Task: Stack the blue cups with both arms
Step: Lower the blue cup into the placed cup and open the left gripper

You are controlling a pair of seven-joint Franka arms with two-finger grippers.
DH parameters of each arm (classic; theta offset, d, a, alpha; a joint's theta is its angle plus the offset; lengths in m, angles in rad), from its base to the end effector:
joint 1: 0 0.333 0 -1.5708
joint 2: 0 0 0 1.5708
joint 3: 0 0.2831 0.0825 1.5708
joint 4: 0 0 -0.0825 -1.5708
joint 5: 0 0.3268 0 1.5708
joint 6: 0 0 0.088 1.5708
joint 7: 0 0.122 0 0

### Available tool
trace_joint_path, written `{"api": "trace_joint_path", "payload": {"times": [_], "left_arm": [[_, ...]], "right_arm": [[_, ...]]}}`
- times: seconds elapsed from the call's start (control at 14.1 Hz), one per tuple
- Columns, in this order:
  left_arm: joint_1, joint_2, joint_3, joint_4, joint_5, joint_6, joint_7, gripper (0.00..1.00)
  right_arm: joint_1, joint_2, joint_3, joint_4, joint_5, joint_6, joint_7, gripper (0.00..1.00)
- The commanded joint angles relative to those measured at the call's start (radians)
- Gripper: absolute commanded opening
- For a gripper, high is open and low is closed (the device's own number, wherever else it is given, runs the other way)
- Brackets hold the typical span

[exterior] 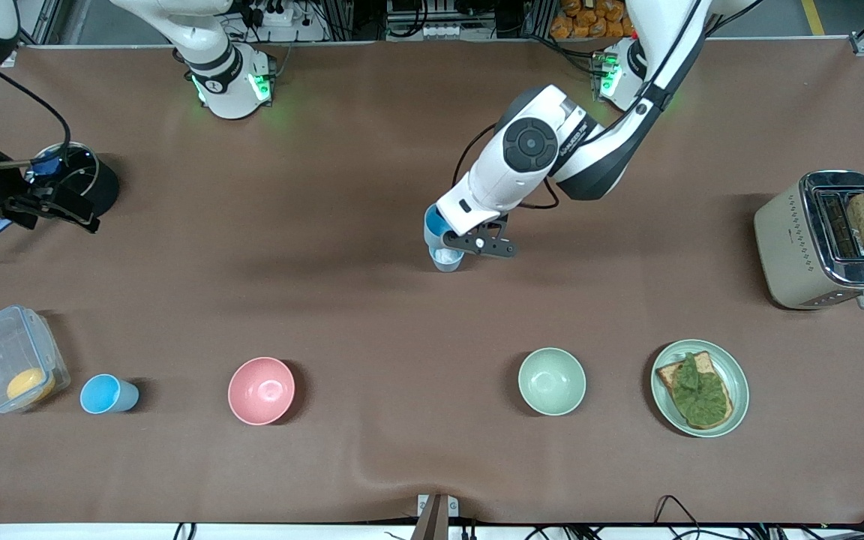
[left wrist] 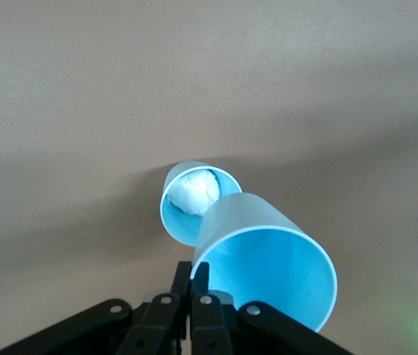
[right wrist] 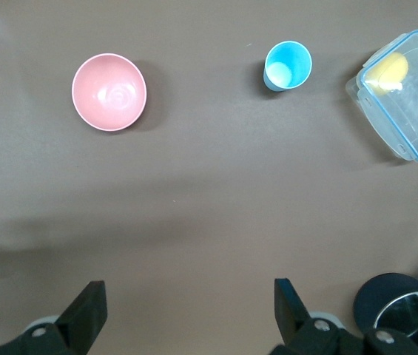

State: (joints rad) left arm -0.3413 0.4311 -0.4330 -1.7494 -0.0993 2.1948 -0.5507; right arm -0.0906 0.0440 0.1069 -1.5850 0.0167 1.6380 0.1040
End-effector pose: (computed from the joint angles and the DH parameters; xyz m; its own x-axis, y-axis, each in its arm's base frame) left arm 0.4398 -0.4060 0.3378 0.9849 -0.1389 -0.1030 -0.1112 -0.9650 0.2376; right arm 0.5149 0.0092 0.5545 0.9960 -0.0888 0.0070 -0.0887 -0.9958 -0.0222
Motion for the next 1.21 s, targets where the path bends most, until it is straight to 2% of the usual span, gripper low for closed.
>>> {"api": "trace_joint_path", "payload": {"times": [0.0,0.36,1.14], "left_arm": [[-0.016,0.024,0.007,0.016,0.03,0.031,-0.011,0.0],[-0.018,0.063,0.023,0.007,0.064,0.071,-0.009,0.0],[-0.027,0.012,0.037,-0.042,0.066,0.069,-0.021,0.0]], "right_arm": [[-0.023,-0.003,0.023,0.0,-0.012,-0.004,-0.007,1.0],[-0.021,0.002,0.027,0.003,0.0,0.02,-0.007,1.0],[0.034,-0.004,0.03,0.011,-0.011,0.025,-0.006,1.0]]}}
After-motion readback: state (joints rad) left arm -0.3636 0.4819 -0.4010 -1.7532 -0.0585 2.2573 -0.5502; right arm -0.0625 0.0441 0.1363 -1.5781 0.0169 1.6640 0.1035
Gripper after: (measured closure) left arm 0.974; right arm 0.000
